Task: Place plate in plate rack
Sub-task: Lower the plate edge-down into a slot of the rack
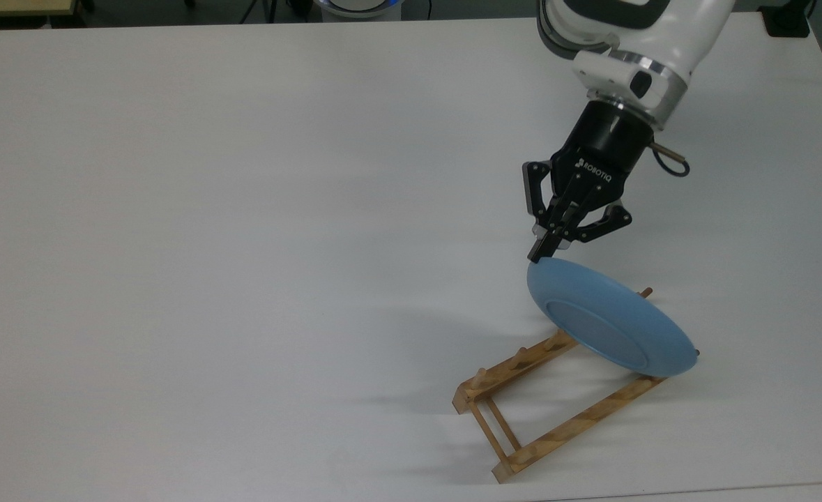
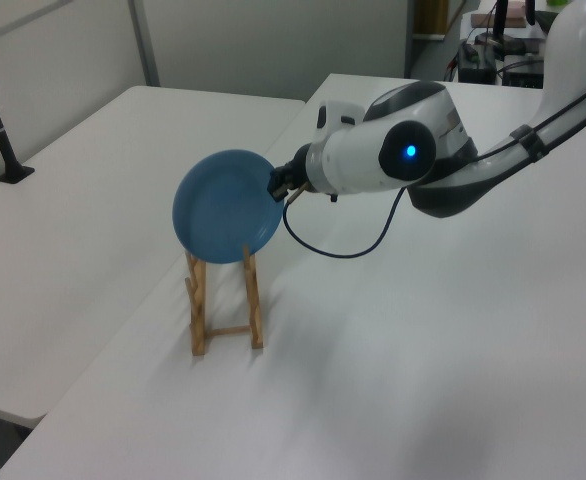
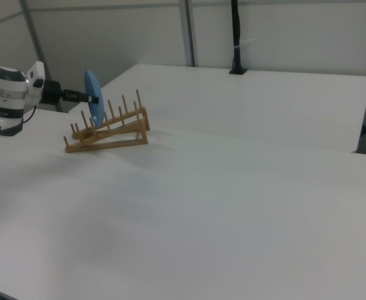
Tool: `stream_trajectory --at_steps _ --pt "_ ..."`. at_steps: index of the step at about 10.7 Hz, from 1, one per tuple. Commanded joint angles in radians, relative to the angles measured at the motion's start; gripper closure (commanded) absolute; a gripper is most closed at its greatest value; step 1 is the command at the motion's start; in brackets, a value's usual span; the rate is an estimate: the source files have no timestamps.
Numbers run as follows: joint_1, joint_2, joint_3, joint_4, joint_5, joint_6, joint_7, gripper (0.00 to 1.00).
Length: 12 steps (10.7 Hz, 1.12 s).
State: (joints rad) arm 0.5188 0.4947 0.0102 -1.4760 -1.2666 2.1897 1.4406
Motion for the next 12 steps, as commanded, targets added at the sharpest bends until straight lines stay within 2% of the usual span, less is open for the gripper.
stream_trajectory --at_steps 1,3,5,7,12 --pt "0.02 -0.044 -0.009 -0.015 0.036 -0.048 0.015 1.0" --pt "0.033 -0.038 -0.006 0.008 0.075 -0.129 0.017 1.0" --pt "0.062 -0.033 -0.006 0.014 0.081 -0.195 0.018 1.0" --pt "0.082 -0.028 -0.006 0.026 0.079 -0.205 0.036 1.0" --pt "0.072 0.01 -0.015 0.092 0.075 -0.205 0.053 1.0"
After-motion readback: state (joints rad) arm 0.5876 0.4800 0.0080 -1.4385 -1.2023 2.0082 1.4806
